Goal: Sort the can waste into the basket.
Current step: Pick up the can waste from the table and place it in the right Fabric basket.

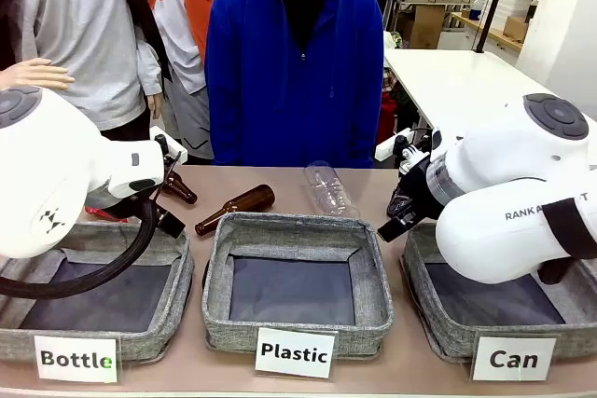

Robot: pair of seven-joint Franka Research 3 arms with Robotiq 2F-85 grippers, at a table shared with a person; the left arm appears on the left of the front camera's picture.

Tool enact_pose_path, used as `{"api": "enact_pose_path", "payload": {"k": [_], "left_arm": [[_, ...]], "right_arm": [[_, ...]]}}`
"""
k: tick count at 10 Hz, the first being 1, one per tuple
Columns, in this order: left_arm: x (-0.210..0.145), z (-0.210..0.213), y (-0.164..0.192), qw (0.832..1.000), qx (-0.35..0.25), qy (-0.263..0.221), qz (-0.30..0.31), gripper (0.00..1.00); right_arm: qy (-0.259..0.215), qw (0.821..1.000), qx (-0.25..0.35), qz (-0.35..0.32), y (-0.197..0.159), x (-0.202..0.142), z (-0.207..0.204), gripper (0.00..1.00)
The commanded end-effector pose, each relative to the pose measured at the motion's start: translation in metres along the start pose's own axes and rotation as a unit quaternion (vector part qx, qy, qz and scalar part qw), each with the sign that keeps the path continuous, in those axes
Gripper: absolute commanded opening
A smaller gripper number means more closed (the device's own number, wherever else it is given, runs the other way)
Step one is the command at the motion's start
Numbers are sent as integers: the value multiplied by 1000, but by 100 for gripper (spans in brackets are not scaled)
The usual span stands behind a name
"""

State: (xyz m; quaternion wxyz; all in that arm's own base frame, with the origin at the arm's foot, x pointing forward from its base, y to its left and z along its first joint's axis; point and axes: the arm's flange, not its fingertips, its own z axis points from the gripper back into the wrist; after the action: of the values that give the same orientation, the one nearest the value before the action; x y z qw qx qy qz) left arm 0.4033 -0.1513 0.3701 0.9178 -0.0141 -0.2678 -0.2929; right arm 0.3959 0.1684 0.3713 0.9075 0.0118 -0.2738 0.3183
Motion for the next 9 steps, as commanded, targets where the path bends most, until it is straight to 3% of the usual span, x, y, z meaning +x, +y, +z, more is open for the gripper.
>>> {"api": "enact_pose_path", "payload": {"k": [1,6,7,9], "left_arm": [[0,0,0,1000,0,0,0,100],[0,0,0,1000,0,0,0,100],[9,26,-5,1000,-17,1,-5,100],[28,102,-13,991,-100,-24,80,100]], "right_arm": [[0,1000,0,0,0,0,0,100],[0,1000,0,0,0,0,0,100],[1,1000,27,-15,-4,4,20,100],[-4,992,72,-105,-20,6,101,100]]}}
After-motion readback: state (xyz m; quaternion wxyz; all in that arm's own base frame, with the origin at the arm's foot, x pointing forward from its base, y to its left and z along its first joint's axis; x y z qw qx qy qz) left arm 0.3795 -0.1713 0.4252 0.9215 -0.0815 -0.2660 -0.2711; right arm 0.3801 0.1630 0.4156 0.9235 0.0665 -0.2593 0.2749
